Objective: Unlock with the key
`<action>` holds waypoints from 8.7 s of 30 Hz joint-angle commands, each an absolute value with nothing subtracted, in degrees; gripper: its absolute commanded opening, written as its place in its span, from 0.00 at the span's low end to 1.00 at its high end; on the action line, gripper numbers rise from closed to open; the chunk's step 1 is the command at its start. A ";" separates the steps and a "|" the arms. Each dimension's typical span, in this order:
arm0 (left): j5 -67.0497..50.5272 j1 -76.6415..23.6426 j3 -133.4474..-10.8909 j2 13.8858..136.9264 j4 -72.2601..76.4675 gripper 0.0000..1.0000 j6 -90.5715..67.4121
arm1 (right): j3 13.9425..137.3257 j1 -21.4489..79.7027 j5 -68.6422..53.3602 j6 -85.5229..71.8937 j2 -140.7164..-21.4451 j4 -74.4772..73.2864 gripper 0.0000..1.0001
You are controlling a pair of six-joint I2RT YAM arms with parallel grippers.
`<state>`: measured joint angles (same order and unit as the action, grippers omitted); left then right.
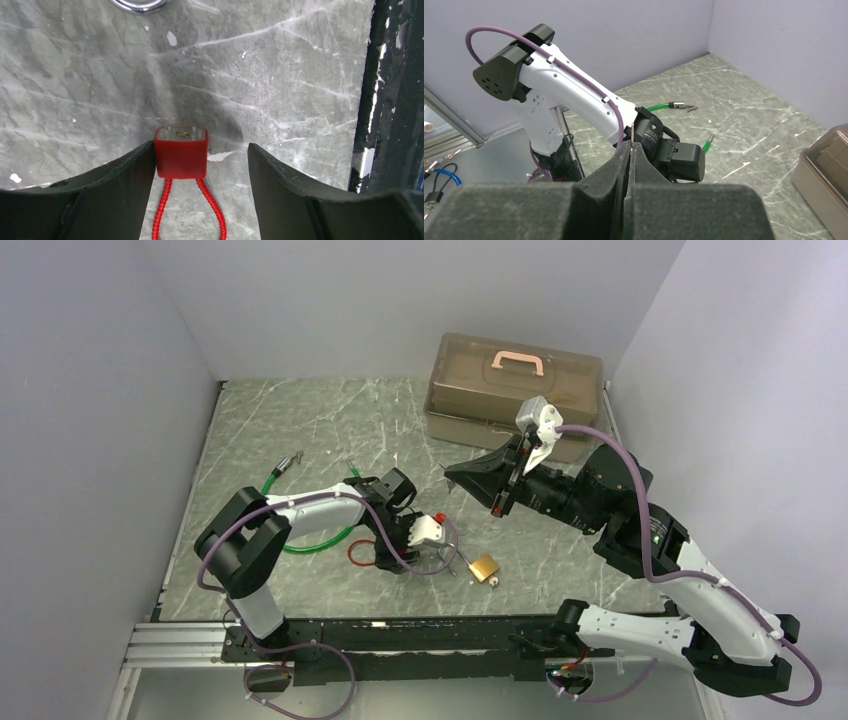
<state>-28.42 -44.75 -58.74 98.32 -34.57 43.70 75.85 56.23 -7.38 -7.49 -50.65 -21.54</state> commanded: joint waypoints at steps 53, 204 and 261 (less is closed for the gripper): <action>-55.31 -38.05 -99.99 41.86 -64.29 0.00 72.93 | 85.70 55.98 -35.10 -6.32 -60.30 -22.07 0.00; -66.55 -38.56 -78.58 71.63 -85.72 0.00 34.93 | 93.28 92.65 9.68 36.39 -79.83 -53.38 0.00; -67.05 -35.09 -80.29 71.69 -84.38 0.00 33.18 | 93.79 96.67 9.26 35.78 -84.97 -47.60 0.00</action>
<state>-60.18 -35.33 -78.04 72.47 -90.56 34.20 92.20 94.85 15.03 37.45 -83.20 -54.17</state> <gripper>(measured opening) 0.363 0.007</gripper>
